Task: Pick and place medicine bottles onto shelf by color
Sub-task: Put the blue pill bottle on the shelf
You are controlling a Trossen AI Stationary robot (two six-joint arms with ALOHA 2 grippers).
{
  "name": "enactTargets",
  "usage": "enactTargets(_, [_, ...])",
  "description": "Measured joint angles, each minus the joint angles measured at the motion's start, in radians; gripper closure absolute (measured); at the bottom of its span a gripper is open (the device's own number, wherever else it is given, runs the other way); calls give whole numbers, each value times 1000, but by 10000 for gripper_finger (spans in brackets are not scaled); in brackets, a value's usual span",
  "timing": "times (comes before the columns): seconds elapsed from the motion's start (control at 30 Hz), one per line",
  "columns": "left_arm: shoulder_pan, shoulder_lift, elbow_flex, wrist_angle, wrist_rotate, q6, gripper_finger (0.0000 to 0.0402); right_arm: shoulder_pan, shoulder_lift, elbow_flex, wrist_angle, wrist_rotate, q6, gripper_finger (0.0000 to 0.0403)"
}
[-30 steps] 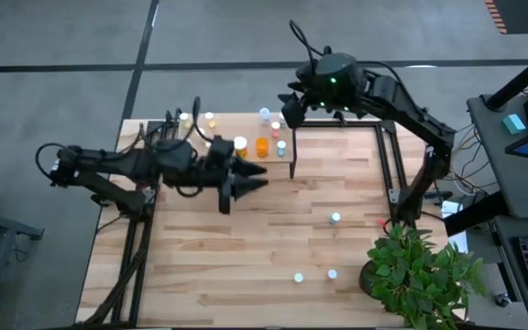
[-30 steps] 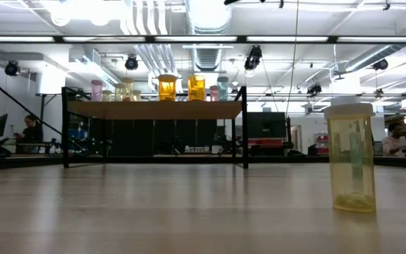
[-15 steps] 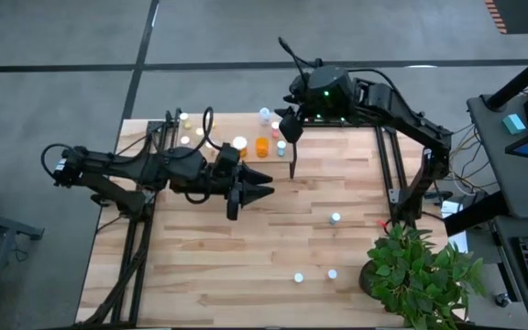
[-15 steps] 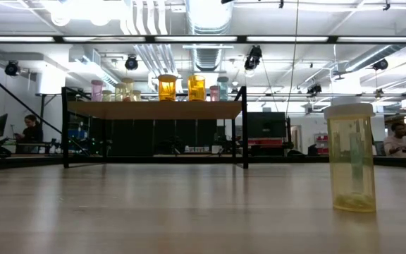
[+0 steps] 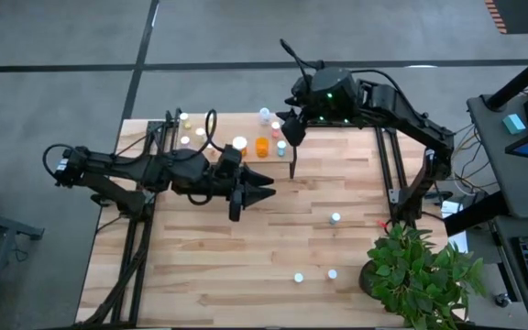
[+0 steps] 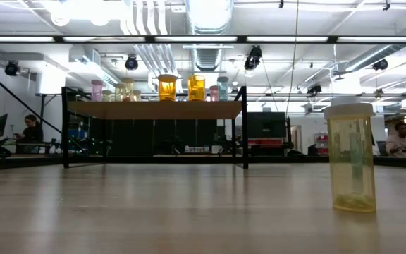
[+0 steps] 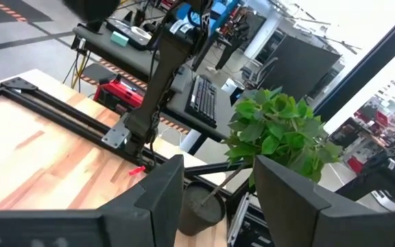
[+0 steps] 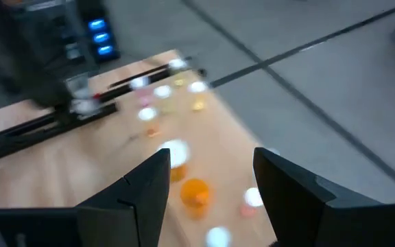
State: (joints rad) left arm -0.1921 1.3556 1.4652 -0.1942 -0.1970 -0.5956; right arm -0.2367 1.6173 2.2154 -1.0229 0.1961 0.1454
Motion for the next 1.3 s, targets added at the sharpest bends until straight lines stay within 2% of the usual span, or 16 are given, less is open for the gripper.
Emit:
enactTargets(0.17, [0,12,0,-78,0,7,242,55,-22,0,-81,-219,29,202])
enactTargets(0.33, [6,40,-1,-182,0,29,242,141,-43,0,-281,-274,87,202])
enactTargets(0.43, [8,73,-2,-196,-2,59,242,201,-51,-2,-421,-353,133,202])
enactTargets(0.6, [11,114,-3,-175,-1,60,242,320,-54,-48,-492,-345,302,202])
enactTargets(0.7, [12,112,6,-183,6,61,242,372,-54,-105,-489,-266,405,202])
enactTargets(0.93, [12,-29,14,-177,1,108,242,396,-57,-352,-537,-125,597,202])
enactTargets(1.07, [12,-92,9,-180,-86,178,242,389,-56,-552,-511,-99,709,202])
enactTargets(1.17, [12,-122,6,-182,-153,231,242,370,-54,-722,-460,-125,789,202])
enactTargets(1.3, [12,-147,2,-182,-174,262,242,361,-66,-901,-338,-220,866,202])
